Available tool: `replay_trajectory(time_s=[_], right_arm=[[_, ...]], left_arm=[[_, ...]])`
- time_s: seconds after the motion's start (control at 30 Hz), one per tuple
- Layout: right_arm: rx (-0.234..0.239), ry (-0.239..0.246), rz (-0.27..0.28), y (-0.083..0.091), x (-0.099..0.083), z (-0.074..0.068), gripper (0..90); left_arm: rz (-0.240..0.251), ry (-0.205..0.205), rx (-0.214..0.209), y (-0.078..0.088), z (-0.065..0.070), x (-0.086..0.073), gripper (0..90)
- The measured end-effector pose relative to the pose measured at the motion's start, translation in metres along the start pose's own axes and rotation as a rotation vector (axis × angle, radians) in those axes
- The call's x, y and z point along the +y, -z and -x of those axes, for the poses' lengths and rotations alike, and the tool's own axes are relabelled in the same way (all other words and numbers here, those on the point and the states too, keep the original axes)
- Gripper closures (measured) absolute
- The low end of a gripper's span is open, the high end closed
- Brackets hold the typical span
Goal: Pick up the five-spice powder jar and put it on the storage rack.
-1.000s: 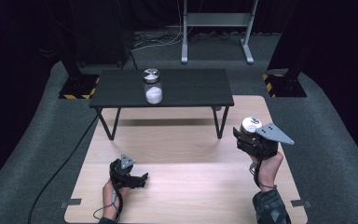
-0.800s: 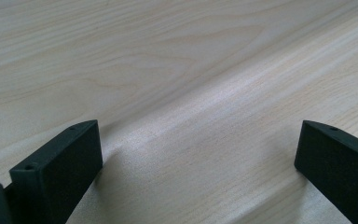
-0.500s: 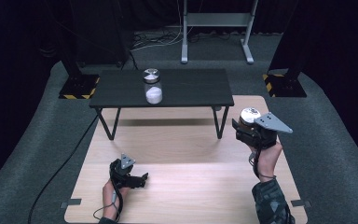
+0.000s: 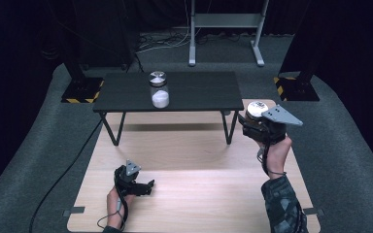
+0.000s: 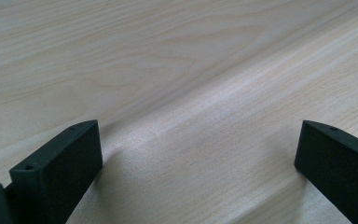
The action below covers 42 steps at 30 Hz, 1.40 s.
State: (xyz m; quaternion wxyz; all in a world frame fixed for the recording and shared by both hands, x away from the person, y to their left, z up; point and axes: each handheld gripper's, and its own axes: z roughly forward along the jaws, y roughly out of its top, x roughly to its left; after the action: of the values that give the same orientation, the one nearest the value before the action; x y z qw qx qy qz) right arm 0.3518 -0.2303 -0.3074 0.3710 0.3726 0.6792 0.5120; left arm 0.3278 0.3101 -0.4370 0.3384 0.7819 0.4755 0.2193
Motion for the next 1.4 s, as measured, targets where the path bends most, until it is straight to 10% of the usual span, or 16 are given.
replay_trajectory(time_s=[1.4], right_arm=[[0.091, -0.041, -0.046, -0.073, 0.058, 0.022, 29.2]], left_arm=[[-0.001, 0.000, -0.001, 0.000, 0.000, 0.000, 0.3]])
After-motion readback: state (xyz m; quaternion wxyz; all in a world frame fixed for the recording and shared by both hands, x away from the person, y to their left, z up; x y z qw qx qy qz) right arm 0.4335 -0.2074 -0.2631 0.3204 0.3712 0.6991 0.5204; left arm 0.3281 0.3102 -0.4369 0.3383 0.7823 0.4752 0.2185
